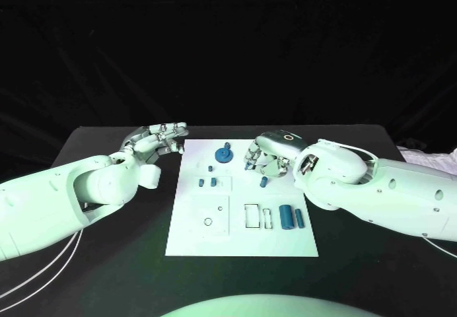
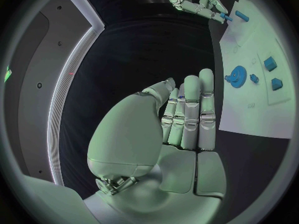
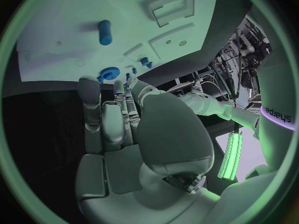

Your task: Assemble the parts on the task board

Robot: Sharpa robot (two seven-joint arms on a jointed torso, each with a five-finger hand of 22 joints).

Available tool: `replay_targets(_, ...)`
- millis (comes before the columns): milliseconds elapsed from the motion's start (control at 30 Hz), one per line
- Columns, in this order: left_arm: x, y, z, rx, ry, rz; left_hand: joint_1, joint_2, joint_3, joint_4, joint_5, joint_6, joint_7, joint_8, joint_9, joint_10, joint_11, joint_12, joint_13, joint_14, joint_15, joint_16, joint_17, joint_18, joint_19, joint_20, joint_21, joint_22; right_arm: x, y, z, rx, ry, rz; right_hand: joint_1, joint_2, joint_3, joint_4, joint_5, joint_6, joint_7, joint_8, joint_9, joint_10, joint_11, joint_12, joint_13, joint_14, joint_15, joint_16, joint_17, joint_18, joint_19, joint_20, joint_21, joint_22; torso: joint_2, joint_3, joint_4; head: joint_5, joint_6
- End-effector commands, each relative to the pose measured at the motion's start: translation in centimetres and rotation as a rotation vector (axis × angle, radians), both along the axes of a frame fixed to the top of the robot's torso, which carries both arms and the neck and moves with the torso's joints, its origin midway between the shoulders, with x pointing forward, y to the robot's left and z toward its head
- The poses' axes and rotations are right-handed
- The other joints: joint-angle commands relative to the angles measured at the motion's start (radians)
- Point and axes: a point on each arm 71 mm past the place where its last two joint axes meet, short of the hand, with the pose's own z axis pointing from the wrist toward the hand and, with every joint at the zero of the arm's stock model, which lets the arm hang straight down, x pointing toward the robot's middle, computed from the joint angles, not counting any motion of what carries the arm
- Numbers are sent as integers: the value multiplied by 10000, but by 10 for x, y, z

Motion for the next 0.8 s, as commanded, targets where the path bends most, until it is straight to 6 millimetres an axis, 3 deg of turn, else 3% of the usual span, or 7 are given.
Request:
replay_targets(33, -1, -6, 1, -81, -68, -265, 24, 78, 19, -63, 17, -56, -9, 33, -14, -84, -9, 33, 17, -79, 13, -44, -15, 185, -61, 12, -58, -17, -7, 11, -3, 90, -209, 475, 84, 15, 81, -15, 58, 46, 56, 13, 15, -7, -2, -37, -8, 301, -56, 5, 8, -115, 71, -2, 73, 19, 2, -16, 9, 136, -47)
replay_targets(200, -2, -11, 2, -123, -77, -438, 29, 82, 19, -68, 16, -61, -8, 37, -14, -91, -7, 39, 18, -82, 15, -43, -17, 185, -62, 13, -59, -18, -18, 27, -17, 69, 1, 934, 144, 34, 147, -74, 88, 45, 77, 9, 21, -14, 7, -36, -8, 303, -52, 7, 14, -114, 66, -5, 71, 6, 5, -8, -2, 344, -88)
replay_targets(400, -3, -17, 2, -152, -107, -599, 29, 82, 19, -68, 16, -61, -8, 37, -14, -91, -7, 39, 18, -82, 15, -43, -17, 185, -62, 13, -59, -18, -31, 44, -36, 71, 435, 1422, 116, -14, 147, -88, 86, 38, 102, 1, 26, -23, 28, -37, -7, 301, -40, 3, 13, -111, 58, -3, 65, -13, 10, 11, -8, 666, -249)
replay_targets(533, -3, -20, 2, -153, -156, -691, 30, 84, 19, -70, 16, -62, -8, 38, -13, -93, -7, 41, 19, -83, 15, -42, -18, 185, -62, 13, -60, -18, -36, 50, -45, 22, 689, 1626, 99, -27, 141, -84, 84, 37, 105, 0, 27, -25, 31, -37, -7, 304, -37, 14, 29, -113, 59, -2, 69, -7, 7, 2, 18, 769, -294)
replay_targets(800, -4, -24, 3, -130, -179, -819, 40, 96, 19, -81, 15, -69, -5, 48, -12, -106, -4, 55, 21, -90, 18, -40, -22, 185, -64, 15, -62, -19, -40, 60, -60, -149, 1094, 1839, 50, -45, 128, -64, 81, 32, 113, -6, 29, -31, 40, -38, -7, 309, -30, 26, 45, -117, 65, 2, 82, 12, 15, 6, -23, 812, -326)
